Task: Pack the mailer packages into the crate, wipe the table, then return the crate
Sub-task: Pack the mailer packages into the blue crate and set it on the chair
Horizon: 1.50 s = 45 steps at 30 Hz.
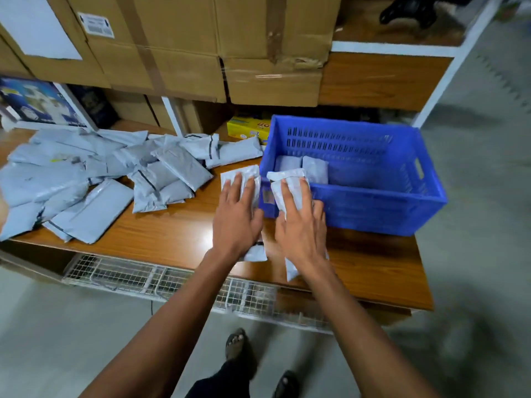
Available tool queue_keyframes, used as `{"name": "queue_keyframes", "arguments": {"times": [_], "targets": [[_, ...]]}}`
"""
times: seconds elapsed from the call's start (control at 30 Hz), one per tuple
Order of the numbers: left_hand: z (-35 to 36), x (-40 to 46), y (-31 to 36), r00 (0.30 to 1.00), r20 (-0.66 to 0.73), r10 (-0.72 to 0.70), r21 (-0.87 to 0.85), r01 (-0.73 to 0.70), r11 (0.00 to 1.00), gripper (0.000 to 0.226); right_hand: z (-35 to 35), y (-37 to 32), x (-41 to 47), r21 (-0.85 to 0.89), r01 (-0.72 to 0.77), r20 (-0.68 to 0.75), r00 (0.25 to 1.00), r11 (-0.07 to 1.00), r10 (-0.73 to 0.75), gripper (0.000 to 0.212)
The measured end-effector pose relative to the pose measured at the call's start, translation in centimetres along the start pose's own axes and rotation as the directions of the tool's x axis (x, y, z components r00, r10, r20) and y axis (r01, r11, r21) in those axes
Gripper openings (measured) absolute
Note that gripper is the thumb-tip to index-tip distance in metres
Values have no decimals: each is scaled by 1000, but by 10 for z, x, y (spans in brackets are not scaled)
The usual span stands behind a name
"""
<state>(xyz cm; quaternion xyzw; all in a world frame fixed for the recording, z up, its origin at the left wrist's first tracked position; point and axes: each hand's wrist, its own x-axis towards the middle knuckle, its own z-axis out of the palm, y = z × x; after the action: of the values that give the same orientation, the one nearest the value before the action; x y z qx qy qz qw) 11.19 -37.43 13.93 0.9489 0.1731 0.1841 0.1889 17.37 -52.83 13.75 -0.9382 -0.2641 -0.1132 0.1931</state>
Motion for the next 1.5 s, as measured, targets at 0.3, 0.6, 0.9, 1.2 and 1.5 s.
{"name": "queue_keyframes", "arguments": {"times": [0.3, 0.6, 0.9, 1.2, 1.5], "targets": [[42, 113, 110, 971, 146, 192, -134, -173, 976, 74, -56, 114, 112, -57, -197, -50, 980, 979, 194, 67], [135, 255, 174, 863, 474, 174, -60, -166, 984, 78, -18, 225, 240, -181, -322, 204, 912, 929, 356, 66], [260, 288, 166, 653, 754, 71, 38, -150, 988, 83, 67, 299, 263, -295, -372, 515, 714, 880, 474, 68], [300, 286, 154, 583, 809, 69, 63, -203, 977, 86, 83, 328, 260, -342, -347, 692, 536, 873, 484, 78], [309, 273, 132, 483, 852, 204, 73, -495, 866, 118, 86, 341, 254, -337, -216, 839, 372, 916, 397, 112]]}}
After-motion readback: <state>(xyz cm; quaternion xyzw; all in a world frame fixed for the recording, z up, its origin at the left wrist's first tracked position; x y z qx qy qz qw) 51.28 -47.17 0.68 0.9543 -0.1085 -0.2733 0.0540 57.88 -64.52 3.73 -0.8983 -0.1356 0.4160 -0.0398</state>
